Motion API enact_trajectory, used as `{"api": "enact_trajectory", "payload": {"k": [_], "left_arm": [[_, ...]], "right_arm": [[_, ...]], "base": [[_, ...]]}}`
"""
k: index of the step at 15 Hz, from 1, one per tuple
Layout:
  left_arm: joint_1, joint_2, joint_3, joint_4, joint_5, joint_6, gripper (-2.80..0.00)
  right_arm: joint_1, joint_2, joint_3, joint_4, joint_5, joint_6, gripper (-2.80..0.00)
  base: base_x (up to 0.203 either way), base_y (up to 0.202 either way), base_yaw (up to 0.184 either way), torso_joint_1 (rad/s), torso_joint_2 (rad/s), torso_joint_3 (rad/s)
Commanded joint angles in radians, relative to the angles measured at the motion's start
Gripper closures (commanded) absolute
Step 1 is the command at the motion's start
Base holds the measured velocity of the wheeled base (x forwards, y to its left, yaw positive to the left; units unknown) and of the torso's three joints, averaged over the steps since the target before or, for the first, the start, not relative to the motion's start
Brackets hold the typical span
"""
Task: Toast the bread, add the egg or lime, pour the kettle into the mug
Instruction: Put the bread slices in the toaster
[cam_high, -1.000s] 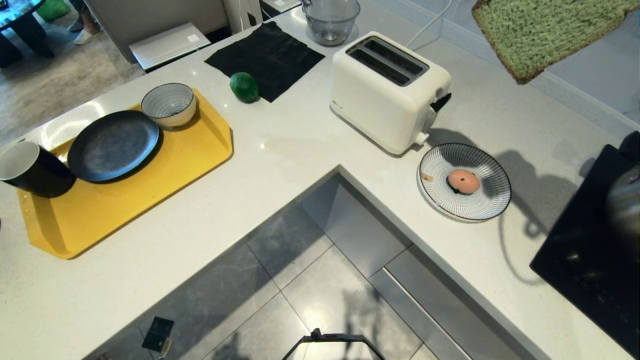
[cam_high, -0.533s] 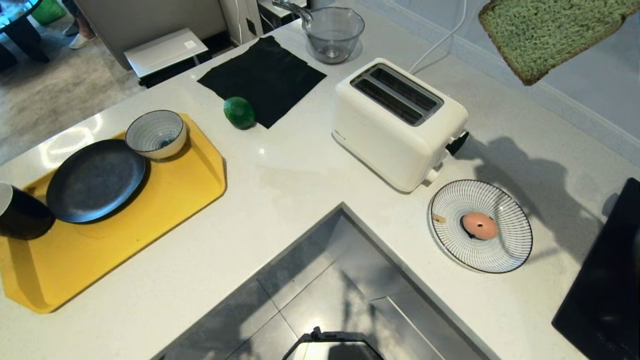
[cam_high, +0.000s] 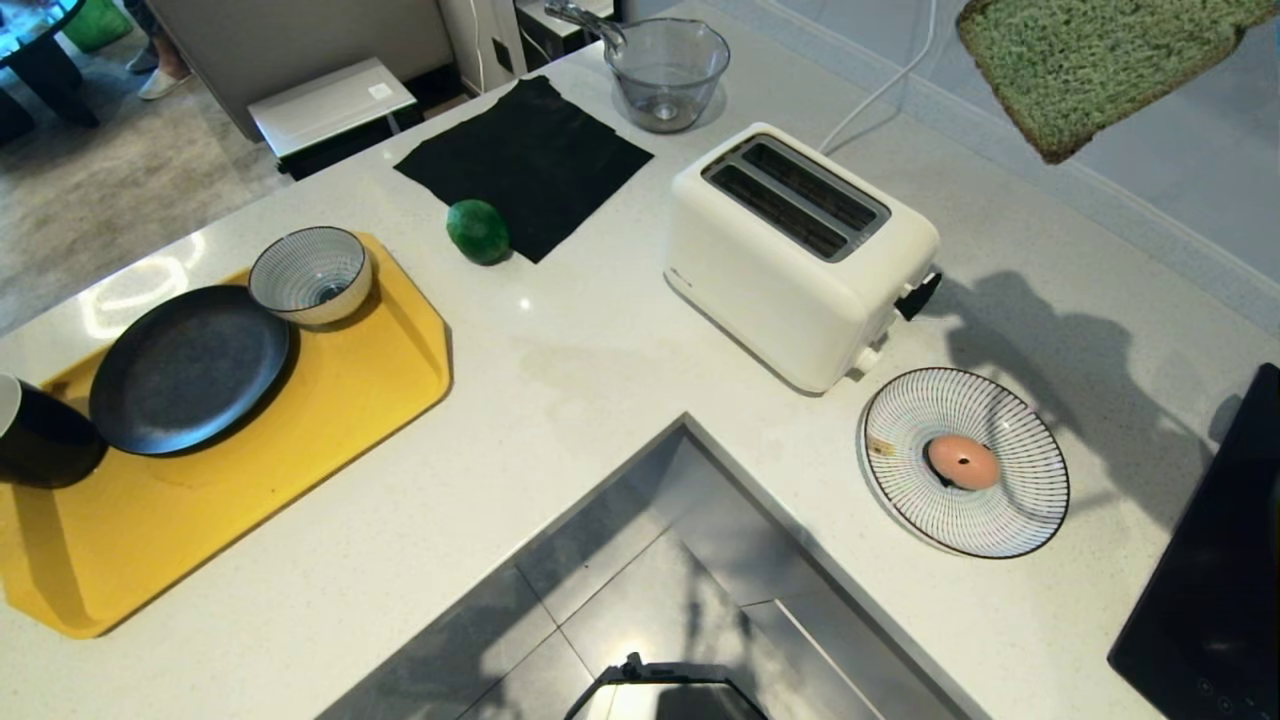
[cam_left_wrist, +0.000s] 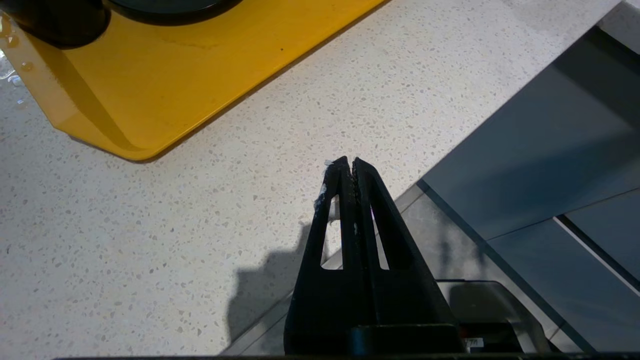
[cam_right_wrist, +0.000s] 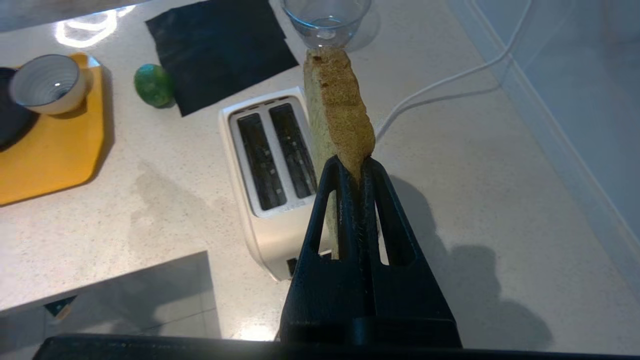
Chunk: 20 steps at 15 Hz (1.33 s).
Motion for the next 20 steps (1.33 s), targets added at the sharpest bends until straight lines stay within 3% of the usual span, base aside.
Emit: {"api": "enact_trajectory", "payload": {"k": [1,10,20], "left_arm": [[0.0,-0.001,0.015,-0.001,0.0,-0.001,0.0],[0.0,-0.001,0.015,-0.001,0.0,-0.001,0.0],[0.0,-0.001,0.015,-0.001,0.0,-0.001,0.0]], "right_arm": [[0.001,0.012,0.007,0.004,0.024,-0.002,0.0],[0.019,0.211,-0.153,0.009,0.052,-0.032,0.0],[0.017,0.352,-0.214,0.003,0.056,-0.047,0.0]], "base": [[0.0,0.0,0.0,0.0,0.0,0.0],[0.0,0.0,0.0,0.0,0.0,0.0],[0.0,0.0,0.0,0.0,0.0,0.0]]}}
